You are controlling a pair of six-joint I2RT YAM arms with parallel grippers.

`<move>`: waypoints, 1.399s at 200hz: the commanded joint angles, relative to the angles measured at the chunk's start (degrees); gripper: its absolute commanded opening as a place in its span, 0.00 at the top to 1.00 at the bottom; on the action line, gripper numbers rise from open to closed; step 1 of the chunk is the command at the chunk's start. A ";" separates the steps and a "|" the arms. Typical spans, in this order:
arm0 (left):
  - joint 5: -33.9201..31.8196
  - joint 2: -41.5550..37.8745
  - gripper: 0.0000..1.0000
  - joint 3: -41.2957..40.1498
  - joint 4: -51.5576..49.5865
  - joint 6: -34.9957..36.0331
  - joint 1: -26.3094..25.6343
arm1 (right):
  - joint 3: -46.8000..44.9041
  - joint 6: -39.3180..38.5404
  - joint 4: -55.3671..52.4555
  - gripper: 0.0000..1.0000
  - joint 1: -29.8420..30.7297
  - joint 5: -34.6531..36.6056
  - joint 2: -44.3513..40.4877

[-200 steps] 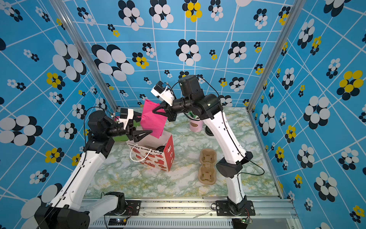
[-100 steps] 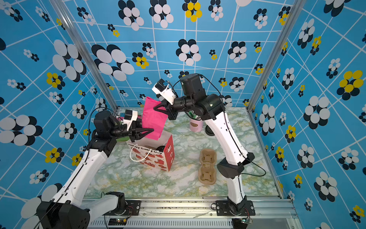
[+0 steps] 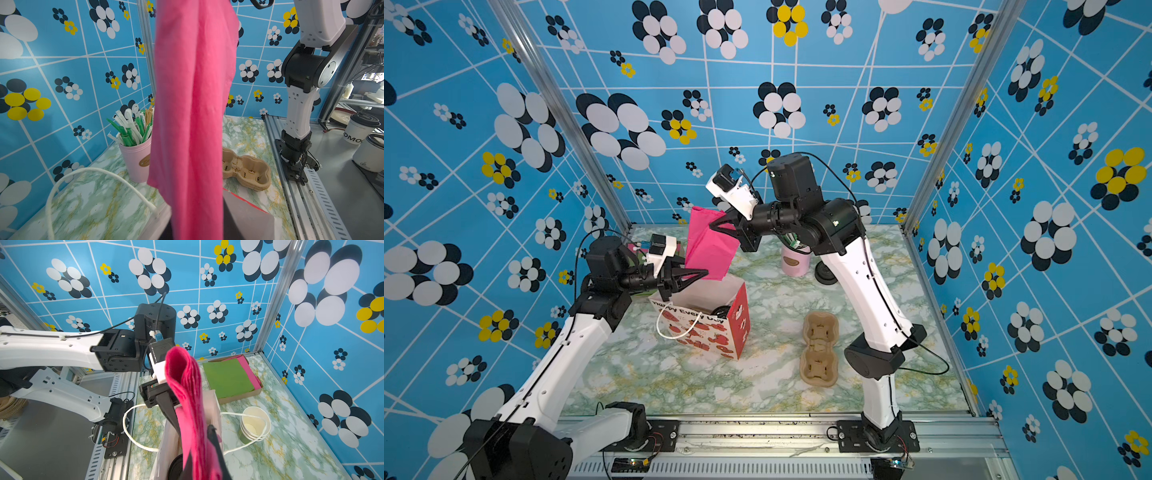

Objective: Pack a coffee takeout order
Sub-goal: Pass the napkin.

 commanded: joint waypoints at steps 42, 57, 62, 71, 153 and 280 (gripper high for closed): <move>-1.59 -1.63 0.63 -1.95 0.76 0.85 -0.35 | -0.53 -1.33 1.38 1.00 -0.10 0.94 -2.70; -2.47 -2.37 0.53 -2.39 1.66 0.88 -0.27 | -0.58 -1.27 0.92 1.00 -0.12 1.19 -2.69; -3.00 -2.76 0.45 -2.59 1.97 0.78 -0.30 | -0.57 -1.26 0.71 1.00 -0.07 1.35 -2.61; -4.29 -3.42 0.28 -2.79 2.17 0.82 -0.17 | -0.54 -1.27 0.32 1.00 -0.06 1.73 -2.57; -12.47 -12.00 0.01 -8.09 9.18 -7.48 8.12 | -0.67 -2.42 -2.94 1.00 1.73 4.73 -0.79; -33.39 -17.06 0.01 -9.77 8.88 -11.40 10.10 | -0.67 -1.98 -2.97 1.00 5.55 7.96 6.55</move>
